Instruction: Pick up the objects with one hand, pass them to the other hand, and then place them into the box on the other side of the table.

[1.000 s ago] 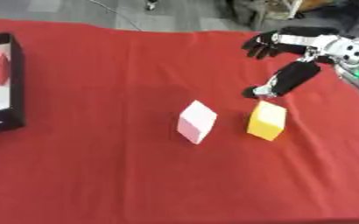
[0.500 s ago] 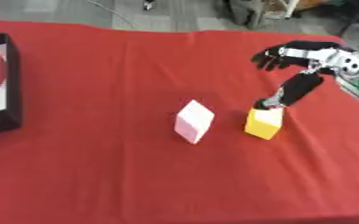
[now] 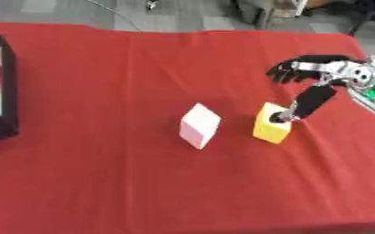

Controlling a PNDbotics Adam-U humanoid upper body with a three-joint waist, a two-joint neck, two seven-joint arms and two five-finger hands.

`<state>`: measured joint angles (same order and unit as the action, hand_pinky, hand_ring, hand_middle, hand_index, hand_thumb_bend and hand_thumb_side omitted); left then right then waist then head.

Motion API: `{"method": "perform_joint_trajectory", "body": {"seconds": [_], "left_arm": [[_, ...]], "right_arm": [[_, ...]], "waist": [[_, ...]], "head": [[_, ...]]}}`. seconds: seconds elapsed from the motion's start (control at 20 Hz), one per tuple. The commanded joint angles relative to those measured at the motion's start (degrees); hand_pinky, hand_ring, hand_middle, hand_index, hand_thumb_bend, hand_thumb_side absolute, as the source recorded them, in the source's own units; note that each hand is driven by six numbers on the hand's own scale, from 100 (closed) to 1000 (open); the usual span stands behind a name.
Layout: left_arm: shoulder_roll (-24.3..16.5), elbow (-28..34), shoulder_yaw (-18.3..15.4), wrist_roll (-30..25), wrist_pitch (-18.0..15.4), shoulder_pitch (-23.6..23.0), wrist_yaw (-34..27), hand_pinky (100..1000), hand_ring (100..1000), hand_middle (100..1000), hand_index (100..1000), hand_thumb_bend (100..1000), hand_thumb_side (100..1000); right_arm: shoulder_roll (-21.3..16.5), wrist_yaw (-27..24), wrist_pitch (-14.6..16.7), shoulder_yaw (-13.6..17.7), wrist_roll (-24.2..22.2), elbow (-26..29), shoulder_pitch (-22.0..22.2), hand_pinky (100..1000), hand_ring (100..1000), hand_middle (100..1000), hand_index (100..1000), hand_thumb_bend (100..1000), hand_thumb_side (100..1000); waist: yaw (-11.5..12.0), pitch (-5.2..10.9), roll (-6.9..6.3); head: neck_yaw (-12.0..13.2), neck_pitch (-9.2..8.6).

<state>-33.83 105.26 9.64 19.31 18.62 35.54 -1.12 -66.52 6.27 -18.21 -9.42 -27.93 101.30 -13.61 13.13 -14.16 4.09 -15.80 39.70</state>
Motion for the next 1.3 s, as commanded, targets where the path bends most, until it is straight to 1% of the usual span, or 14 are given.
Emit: {"method": "perform_joint_trajectory", "body": {"seconds": [0.05,0.25,0.6,0.85,0.9,1.05,1.3], "left_arm": [[-0.95,0.76,-0.84,0.2,0.03,0.46,0.1,787,550,695,685,153,677],[-0.83,0.68,-0.84,0.22,0.06,0.4,0.08,787,549,693,683,153,678],[-0.57,0.76,-0.79,0.27,0.02,0.32,0.04,786,548,689,677,141,683],[-0.53,0.99,-0.82,0.34,0.0,0.27,0.08,787,548,688,676,138,683],[-0.5,1.02,-0.82,0.35,0.0,0.27,0.09,786,548,688,675,136,684],[-0.43,1.13,-0.82,0.33,-0.04,0.21,0.13,788,549,688,675,128,686],[-0.42,1.22,-0.86,0.31,-0.1,0.09,0.16,789,549,687,672,125,687]], "right_arm": [[-1.4,0.47,0.31,0.07,-0.62,-0.71,-0.51,931,901,846,938,518,229],[-1.3,1.63,0.52,-0.77,-1.29,-1.73,-0.74,931,906,848,938,523,245],[-0.43,6.63,0.2,-2.34,-1.34,-3.83,-1.57,927,914,852,936,518,253],[0.29,7.79,-0.24,-2.95,-0.48,-5.29,-1.81,925,914,852,936,518,257],[0.43,7.84,-0.26,-3.12,-0.44,-5.49,-1.85,925,914,852,935,528,252],[0.71,8.14,-0.23,-3.61,-0.62,-6.05,-1.8,924,916,853,935,523,268],[1.23,9.65,-0.62,-3.98,-0.42,-7.96,-1.94,921,917,852,933,520,267]], "waist": [[0.1,0.75,-0.25],[0.27,0.69,-0.26],[0.62,0.52,-0.32],[0.77,0.43,-0.39],[0.8,0.41,-0.41],[0.94,0.33,-0.49],[1.13,0.2,-0.64]], "head": [[-0.32,0.25],[-0.49,0.27],[-0.73,0.3],[-0.93,0.35],[-0.94,0.34],[-1.01,0.27],[-1.34,0.24]]}}
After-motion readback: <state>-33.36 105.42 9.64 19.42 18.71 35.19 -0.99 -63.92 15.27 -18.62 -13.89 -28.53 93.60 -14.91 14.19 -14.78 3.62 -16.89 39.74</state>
